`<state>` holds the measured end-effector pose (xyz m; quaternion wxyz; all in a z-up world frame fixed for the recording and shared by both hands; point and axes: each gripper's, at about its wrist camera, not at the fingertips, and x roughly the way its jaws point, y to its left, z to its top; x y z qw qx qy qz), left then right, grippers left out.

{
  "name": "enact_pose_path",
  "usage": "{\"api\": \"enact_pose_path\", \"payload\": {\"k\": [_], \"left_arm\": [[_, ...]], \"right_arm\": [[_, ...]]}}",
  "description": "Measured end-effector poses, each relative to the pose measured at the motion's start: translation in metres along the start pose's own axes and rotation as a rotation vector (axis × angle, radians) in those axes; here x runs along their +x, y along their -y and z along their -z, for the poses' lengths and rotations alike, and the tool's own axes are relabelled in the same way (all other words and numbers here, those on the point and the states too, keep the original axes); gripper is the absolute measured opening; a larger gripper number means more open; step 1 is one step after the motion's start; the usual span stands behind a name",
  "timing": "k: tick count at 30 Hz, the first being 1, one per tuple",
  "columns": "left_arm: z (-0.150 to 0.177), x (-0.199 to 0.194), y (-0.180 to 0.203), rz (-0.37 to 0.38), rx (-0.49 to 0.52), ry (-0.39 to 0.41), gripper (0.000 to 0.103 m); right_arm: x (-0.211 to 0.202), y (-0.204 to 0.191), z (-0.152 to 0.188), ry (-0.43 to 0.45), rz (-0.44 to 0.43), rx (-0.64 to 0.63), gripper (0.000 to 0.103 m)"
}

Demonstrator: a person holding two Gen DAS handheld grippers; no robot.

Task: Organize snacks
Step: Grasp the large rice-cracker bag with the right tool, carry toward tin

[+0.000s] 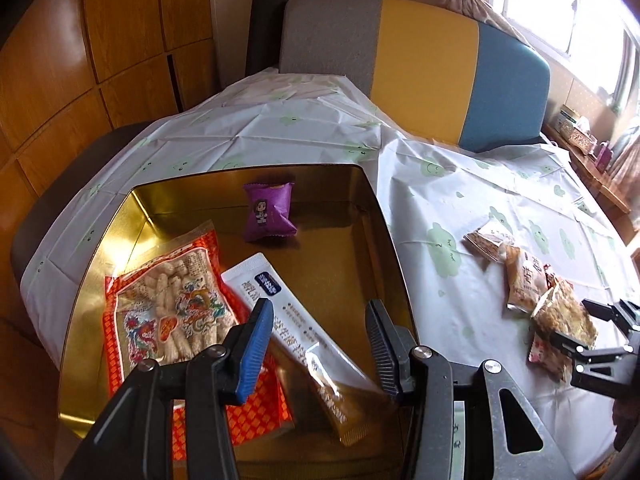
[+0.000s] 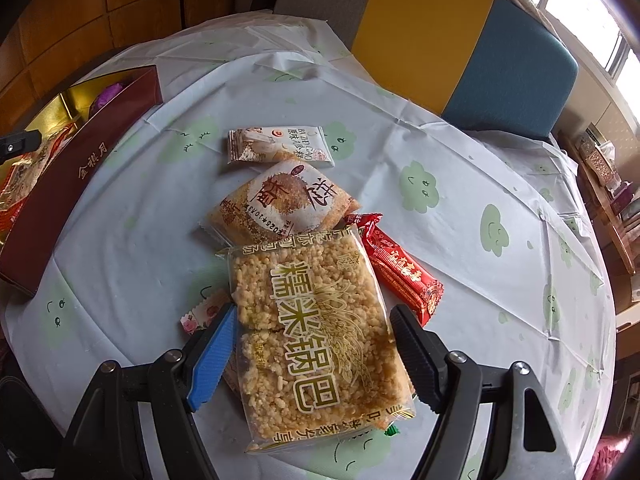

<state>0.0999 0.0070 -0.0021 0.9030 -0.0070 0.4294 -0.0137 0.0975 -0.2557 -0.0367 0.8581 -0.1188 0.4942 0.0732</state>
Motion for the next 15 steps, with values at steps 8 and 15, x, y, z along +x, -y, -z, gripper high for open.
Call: {"api": "enact_pose_path", "payload": {"k": [8, 15], "left_arm": [[0.018, -0.012, -0.014, 0.002, -0.02, -0.018, 0.049], [0.029, -0.016, -0.034, -0.02, -0.05, -0.023, 0.049]], "right_arm": [[0.0, 0.002, 0.001, 0.001, -0.003, 0.051, 0.077], [-0.007, 0.008, -0.001, -0.007, -0.06, 0.149, 0.077]]}}
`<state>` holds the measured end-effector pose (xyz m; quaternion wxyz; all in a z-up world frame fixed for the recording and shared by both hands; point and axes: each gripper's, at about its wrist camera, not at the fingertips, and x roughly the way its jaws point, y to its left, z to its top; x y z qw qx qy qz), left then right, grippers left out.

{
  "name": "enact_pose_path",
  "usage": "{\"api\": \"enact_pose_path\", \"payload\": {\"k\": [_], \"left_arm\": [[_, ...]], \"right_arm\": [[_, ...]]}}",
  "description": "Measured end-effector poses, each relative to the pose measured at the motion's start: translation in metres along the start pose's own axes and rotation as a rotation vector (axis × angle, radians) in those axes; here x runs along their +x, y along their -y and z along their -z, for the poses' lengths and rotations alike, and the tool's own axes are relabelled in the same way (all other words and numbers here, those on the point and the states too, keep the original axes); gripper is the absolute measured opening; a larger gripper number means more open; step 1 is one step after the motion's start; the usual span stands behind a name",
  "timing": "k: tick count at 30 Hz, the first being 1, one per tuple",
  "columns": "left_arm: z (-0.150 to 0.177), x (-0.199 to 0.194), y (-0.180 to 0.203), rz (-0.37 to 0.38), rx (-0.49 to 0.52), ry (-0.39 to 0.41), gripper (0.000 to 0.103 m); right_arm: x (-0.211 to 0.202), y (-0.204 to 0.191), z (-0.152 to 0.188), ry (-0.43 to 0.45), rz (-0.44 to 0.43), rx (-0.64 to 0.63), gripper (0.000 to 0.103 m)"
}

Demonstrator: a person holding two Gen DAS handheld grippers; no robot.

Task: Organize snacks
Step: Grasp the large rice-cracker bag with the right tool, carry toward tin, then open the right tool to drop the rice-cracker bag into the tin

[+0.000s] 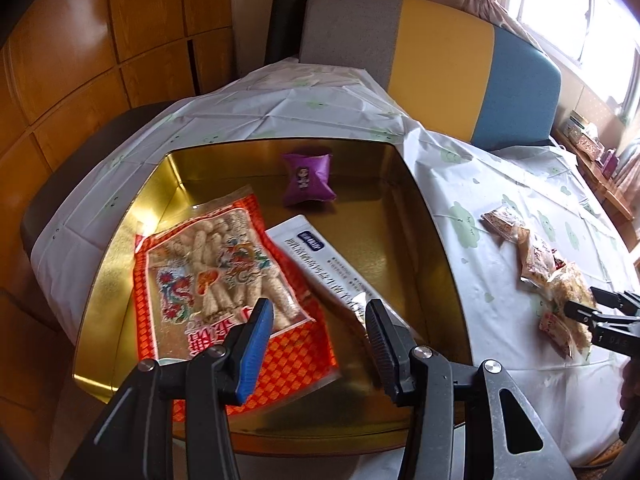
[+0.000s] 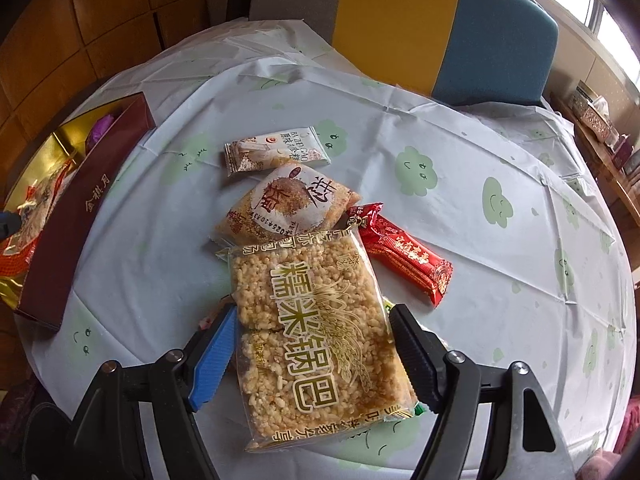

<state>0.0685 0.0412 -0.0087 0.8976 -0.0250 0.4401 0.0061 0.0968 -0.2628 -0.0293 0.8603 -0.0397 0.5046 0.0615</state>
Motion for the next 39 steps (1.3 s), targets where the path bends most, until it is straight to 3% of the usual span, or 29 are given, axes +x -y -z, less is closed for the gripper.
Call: {"api": "enact_pose_path", "payload": {"k": [4, 8, 20, 26, 37, 39], "left_arm": [[0.004, -0.001, -0.012, -0.002, -0.029, -0.001, 0.049], [0.007, 0.0, -0.027, -0.012, -0.062, -0.004, 0.049], [0.015, -0.002, -0.069, -0.051, -0.157, -0.002, 0.049], [0.017, -0.005, -0.081, -0.055, -0.173, 0.011, 0.049], [0.016, -0.005, -0.089, -0.057, -0.197, 0.01, 0.049], [0.016, -0.005, -0.09, -0.056, -0.196, 0.007, 0.049]], "right_arm": [[-0.012, -0.012, -0.004, 0.032, -0.01, 0.026, 0.077], [-0.025, -0.037, -0.014, 0.061, -0.077, 0.039, 0.077], [-0.028, -0.159, -0.074, 0.074, -0.366, 0.024, 0.077], [-0.013, -0.201, -0.093, 0.06, -0.379, 0.009, 0.077], [0.018, -0.218, -0.116, 0.04, -0.352, 0.026, 0.078], [0.021, -0.219, -0.118, 0.052, -0.305, 0.015, 0.078]]}}
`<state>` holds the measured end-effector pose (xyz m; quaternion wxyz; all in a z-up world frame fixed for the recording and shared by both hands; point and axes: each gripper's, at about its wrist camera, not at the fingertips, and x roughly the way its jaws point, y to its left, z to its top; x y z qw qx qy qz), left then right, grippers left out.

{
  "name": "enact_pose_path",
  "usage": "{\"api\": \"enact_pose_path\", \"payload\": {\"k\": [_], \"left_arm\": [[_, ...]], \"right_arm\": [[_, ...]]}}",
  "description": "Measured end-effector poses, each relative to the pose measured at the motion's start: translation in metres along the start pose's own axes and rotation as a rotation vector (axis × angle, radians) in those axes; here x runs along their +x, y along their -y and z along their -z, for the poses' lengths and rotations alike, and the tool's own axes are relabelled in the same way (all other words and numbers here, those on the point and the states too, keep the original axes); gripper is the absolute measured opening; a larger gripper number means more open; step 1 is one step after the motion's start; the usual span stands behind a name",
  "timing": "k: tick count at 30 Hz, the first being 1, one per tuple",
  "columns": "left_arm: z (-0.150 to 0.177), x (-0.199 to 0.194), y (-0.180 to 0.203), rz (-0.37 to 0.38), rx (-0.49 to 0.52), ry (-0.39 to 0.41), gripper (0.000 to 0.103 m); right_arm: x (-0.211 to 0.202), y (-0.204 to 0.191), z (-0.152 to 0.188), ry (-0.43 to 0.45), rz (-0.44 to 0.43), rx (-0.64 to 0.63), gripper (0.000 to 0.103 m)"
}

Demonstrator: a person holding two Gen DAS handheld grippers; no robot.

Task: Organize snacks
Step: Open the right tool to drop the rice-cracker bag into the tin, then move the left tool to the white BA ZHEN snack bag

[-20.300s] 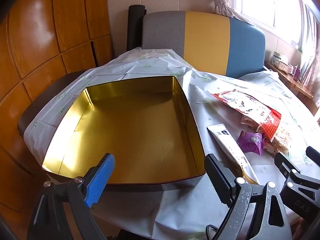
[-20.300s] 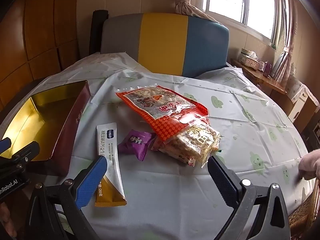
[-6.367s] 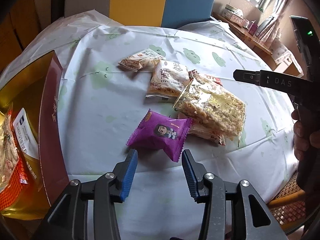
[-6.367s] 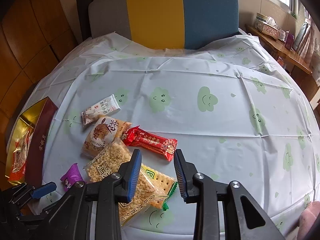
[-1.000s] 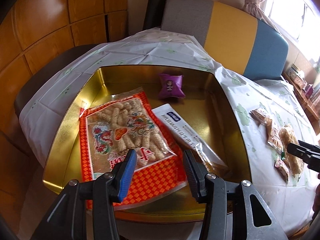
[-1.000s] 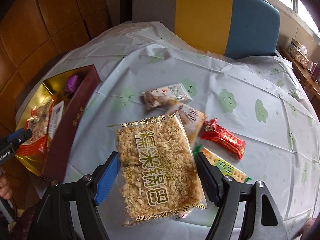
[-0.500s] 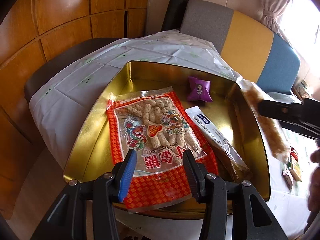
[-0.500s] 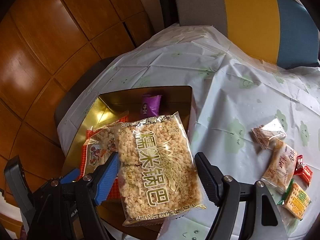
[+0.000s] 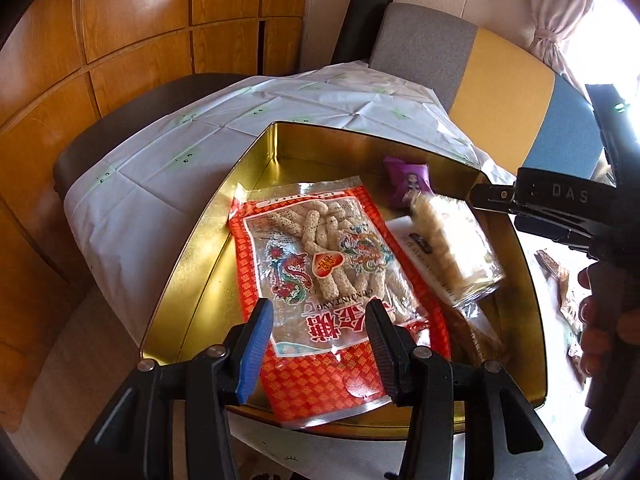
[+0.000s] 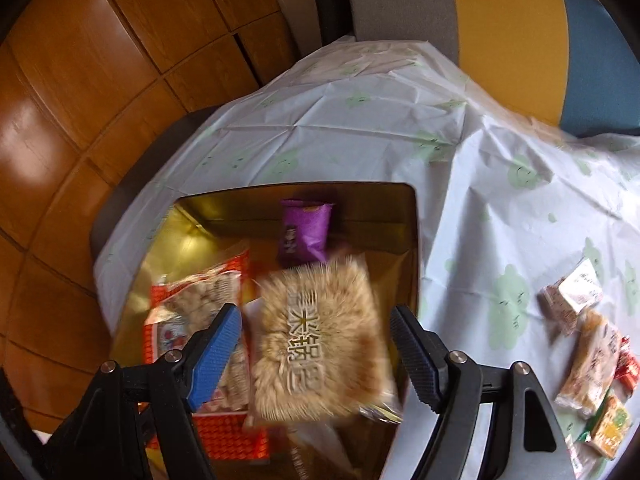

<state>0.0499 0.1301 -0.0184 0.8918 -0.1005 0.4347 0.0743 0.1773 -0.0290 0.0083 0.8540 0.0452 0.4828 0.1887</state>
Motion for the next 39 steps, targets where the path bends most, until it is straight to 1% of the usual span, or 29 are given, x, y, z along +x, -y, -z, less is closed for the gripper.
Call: {"api": "enact_pose_path", "payload": {"k": [8, 14, 25, 33, 39], "left_arm": [[0.001, 0.0, 0.004, -0.006, 0.007, -0.003, 0.049], [0.002, -0.006, 0.01, -0.001, 0.028, 0.011, 0.049], [0.004, -0.017, 0.017, -0.008, 0.057, 0.033, 0.049], [0.006, -0.021, 0.026, -0.006, 0.086, 0.04, 0.049], [0.008, -0.025, 0.035, -0.002, 0.119, 0.048, 0.049]], "right_arm": [[-0.007, 0.003, 0.013, 0.017, 0.021, -0.043, 0.078], [-0.018, -0.002, 0.026, 0.052, 0.037, -0.094, 0.078], [-0.047, -0.008, 0.048, 0.15, 0.076, -0.145, 0.078], [-0.067, -0.001, 0.063, 0.196, 0.118, -0.18, 0.078], [-0.082, 0.011, 0.075, 0.22, 0.146, -0.192, 0.078]]}}
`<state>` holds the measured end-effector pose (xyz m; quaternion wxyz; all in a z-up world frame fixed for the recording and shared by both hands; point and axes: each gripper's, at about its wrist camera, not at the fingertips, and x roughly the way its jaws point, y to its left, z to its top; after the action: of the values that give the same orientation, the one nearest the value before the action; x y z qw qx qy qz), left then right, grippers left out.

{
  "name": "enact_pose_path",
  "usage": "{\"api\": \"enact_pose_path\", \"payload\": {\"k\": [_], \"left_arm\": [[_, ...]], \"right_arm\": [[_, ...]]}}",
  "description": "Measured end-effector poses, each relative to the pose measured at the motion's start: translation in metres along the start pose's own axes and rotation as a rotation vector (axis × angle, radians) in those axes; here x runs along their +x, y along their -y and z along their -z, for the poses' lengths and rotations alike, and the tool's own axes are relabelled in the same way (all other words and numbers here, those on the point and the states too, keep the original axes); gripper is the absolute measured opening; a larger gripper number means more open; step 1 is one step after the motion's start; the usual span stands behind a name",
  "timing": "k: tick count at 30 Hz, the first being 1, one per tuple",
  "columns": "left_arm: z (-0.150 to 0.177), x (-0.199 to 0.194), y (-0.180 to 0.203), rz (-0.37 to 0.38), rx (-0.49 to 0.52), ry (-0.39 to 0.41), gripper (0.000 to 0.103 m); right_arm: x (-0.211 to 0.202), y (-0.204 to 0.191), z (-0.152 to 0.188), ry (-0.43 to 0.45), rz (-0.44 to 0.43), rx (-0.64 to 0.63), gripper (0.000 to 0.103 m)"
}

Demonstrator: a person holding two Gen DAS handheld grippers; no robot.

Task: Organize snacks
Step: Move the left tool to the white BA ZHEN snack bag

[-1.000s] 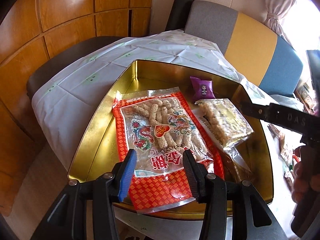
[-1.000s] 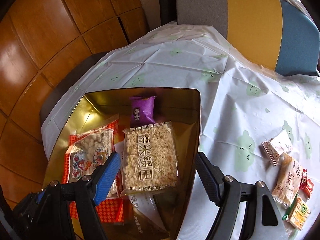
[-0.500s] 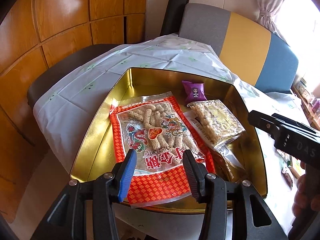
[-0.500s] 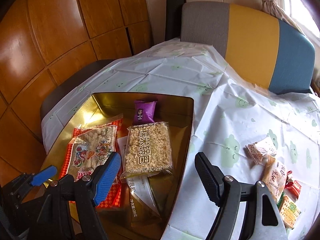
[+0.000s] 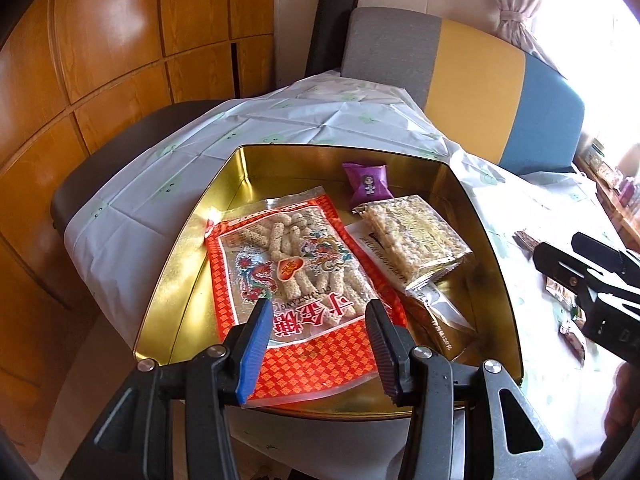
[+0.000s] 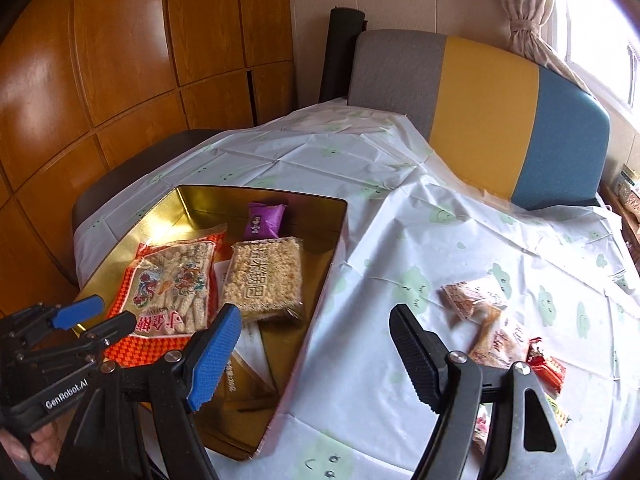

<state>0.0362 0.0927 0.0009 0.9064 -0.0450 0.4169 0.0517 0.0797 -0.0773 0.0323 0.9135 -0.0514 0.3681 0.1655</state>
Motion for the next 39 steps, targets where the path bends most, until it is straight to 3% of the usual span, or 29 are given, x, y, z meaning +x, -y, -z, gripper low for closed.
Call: {"api": "enact_pose_path", "payload": {"k": [11, 27, 34, 39], "left_arm": [[-0.003, -0.005, 0.021, 0.015, 0.06, 0.007, 0.049], [-0.006, -0.01, 0.071, 0.055, 0.185, 0.017, 0.049], [-0.01, -0.006, 0.102, 0.085, 0.249, 0.006, 0.049], [-0.018, -0.004, 0.129, 0.114, 0.303, 0.005, 0.049]], "right_arm": [[-0.022, 0.049, 0.02, -0.012, 0.095, -0.033, 0.078], [-0.049, 0.186, 0.049, -0.07, 0.348, 0.034, 0.078], [-0.044, 0.248, 0.066, -0.123, 0.382, 0.225, 0.078], [-0.047, 0.267, 0.069, -0.134, 0.384, 0.333, 0.078]]}}
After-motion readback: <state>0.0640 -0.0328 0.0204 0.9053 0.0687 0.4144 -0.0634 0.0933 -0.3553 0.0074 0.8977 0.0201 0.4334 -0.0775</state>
